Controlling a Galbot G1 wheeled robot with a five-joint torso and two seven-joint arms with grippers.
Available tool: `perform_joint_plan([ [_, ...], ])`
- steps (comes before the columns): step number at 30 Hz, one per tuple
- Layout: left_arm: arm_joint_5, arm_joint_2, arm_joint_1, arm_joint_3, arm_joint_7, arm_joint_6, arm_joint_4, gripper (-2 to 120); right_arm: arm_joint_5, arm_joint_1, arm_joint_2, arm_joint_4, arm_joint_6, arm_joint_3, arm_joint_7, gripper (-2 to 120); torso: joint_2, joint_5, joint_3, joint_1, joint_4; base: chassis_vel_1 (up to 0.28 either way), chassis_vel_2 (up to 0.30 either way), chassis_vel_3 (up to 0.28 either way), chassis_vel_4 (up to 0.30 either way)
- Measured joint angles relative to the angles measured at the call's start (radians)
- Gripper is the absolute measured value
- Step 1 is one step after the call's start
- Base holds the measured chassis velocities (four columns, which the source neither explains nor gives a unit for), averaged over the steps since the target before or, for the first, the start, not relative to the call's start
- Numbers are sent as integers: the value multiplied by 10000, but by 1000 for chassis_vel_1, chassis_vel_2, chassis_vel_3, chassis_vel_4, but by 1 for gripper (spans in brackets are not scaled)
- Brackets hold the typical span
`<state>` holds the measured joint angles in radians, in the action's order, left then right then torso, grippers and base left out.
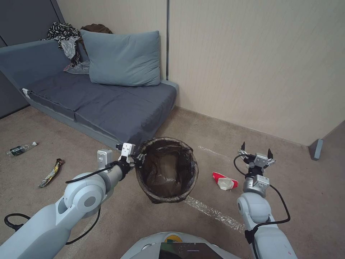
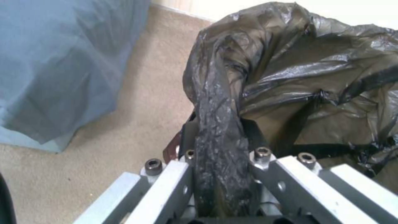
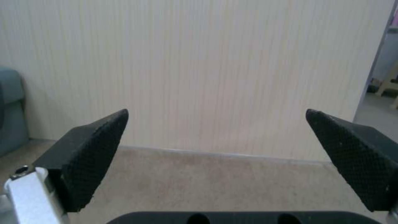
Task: Pick up the trash bin, then pick up the garbage from the floor and place it into the trash bin.
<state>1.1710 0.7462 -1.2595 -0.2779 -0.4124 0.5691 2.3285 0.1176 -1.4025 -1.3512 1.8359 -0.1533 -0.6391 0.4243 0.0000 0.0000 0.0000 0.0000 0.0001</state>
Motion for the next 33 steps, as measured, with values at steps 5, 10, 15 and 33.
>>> perform_joint_plan([
  [5,0,16,-4,56,0,-4,6,5,-73,118,410,-271,-17,-108,-198,100,0,0,-1,0,-1,0,0,0,0],
  [10,1,16,0,77,1,-11,26,5,-34,186,1154,-630,-18,-146,-371,100,0,2,0,0,-1,0,0,0,0],
  [15,0,8,-67,75,19,-23,52,5,129,175,2375,-1120,-194,-114,-654,100,0,7,0,0,-1,0,0,0,0],
  [33,-199,-87,161,469,158,-200,-157,5,3711,126,6756,-3225,-1507,920,-3979,100,0,0,0,0,-2,0,0,0,0],
])
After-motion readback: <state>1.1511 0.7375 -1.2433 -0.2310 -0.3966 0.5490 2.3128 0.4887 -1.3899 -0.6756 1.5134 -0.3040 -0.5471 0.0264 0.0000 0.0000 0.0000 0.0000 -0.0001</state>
